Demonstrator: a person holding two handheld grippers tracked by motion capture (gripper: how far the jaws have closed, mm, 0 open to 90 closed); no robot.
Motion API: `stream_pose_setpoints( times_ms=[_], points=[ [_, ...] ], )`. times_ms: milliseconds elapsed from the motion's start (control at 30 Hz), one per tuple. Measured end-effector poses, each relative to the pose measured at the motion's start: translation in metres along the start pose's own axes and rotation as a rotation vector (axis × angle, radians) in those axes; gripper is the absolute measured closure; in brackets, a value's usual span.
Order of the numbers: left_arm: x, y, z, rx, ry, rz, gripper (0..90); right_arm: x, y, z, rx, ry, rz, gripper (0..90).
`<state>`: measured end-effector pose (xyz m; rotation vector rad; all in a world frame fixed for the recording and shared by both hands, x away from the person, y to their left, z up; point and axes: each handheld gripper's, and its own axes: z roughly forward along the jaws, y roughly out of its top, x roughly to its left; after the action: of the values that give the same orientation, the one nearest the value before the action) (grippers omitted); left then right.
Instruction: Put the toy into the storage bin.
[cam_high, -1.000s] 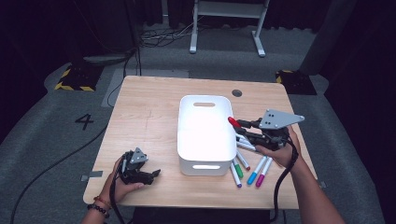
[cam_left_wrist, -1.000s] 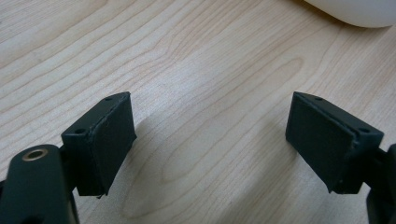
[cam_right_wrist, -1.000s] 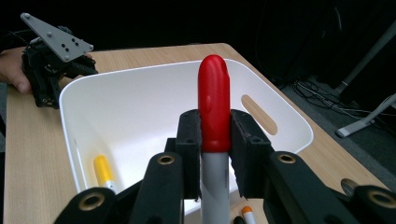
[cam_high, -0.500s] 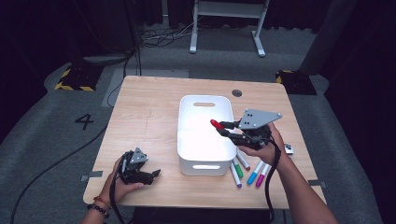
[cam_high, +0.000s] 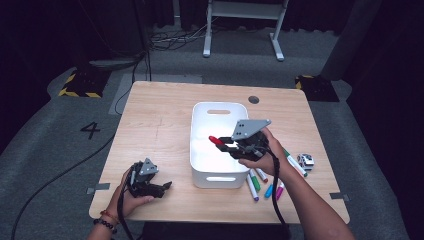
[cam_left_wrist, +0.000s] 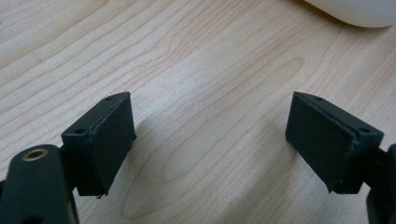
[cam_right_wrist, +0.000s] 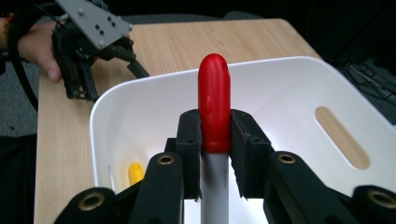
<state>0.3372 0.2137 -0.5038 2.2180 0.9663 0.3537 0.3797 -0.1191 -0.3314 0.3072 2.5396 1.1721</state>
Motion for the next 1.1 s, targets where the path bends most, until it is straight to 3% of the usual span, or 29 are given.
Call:
stream_pose_setpoints(
  times_ms=[67, 133, 333, 500, 600, 833, 1100],
  points=[
    [0.000, 0.000, 0.000, 0.000, 0.001, 0.000, 15.9, 0.000, 0.000, 0.004, 0.017, 0.008, -0.001, 74.7],
    [0.000, 0.000, 0.000, 0.000, 0.000, 0.000, 15.9, 0.000, -0.003, 0.015, 0.069, 0.043, 0.003, 74.7],
    [0.000, 0.000, 0.000, -0.001, 0.000, 0.001, 15.9, 0.006, -0.004, 0.028, 0.177, 0.103, -0.032, 74.7],
    [0.000, 0.000, 0.000, 0.000, 0.000, 0.000, 15.9, 0.010, -0.005, 0.039, 0.260, 0.119, -0.042, 74.6],
    [0.000, 0.000, 0.000, -0.001, 0.001, -0.002, 15.9, 0.009, -0.006, 0.044, 0.267, 0.131, -0.014, 74.6],
    [0.000, 0.000, 0.000, 0.000, -0.001, 0.001, 15.9, 0.013, -0.005, 0.047, 0.304, 0.138, -0.029, 74.4],
    [0.000, 0.000, 0.000, -0.002, -0.001, -0.005, 15.9, 0.014, -0.009, 0.043, 0.259, 0.118, -0.018, 67.6]
  ],
)
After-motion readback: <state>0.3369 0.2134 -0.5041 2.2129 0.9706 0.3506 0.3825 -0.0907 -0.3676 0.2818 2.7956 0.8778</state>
